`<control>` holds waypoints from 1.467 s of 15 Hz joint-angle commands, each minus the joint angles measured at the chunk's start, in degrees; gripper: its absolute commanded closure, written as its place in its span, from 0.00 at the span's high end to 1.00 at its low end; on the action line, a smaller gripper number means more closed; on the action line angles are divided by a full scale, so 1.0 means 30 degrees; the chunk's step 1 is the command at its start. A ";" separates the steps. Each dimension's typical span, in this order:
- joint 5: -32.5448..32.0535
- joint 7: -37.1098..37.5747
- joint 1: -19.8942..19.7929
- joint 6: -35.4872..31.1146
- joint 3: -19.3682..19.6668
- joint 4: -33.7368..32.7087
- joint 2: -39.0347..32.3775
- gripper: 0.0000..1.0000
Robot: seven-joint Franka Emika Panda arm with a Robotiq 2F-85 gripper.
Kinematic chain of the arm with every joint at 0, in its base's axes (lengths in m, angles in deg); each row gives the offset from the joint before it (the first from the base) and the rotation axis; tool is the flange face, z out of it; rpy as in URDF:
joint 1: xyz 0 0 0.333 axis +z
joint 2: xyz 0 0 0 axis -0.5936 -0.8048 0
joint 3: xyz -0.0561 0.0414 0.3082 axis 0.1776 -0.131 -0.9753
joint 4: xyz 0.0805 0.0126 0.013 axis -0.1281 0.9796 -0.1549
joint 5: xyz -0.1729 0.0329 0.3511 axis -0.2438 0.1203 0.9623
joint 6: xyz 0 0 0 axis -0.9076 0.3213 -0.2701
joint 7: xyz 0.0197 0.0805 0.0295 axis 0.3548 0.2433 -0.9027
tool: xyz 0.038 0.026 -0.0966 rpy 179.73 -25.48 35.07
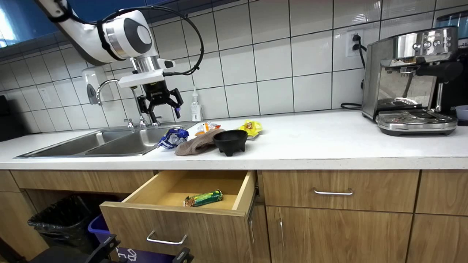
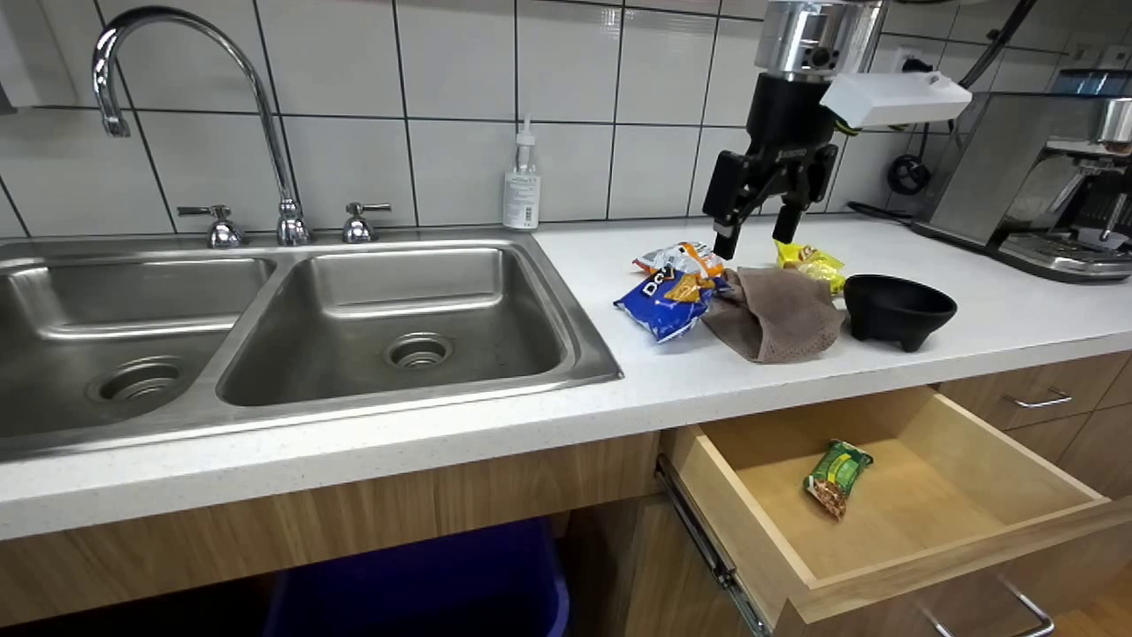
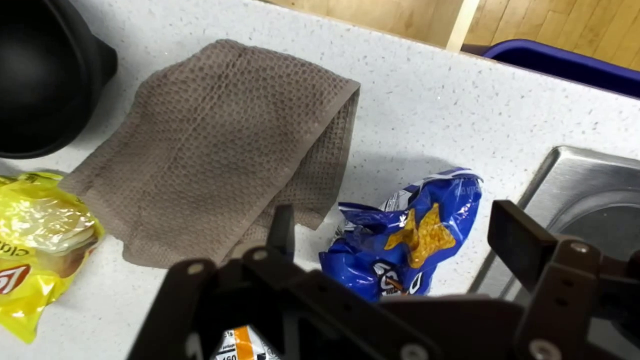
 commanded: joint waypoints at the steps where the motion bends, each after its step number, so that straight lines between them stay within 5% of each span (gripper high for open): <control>1: 0.0260 -0.1008 -0.0082 -0.0488 -0.0182 -0.0882 -0.0967 1.00; 22: 0.0277 -0.2242 -0.0100 -0.1775 -0.0618 -0.4135 -0.4966 1.00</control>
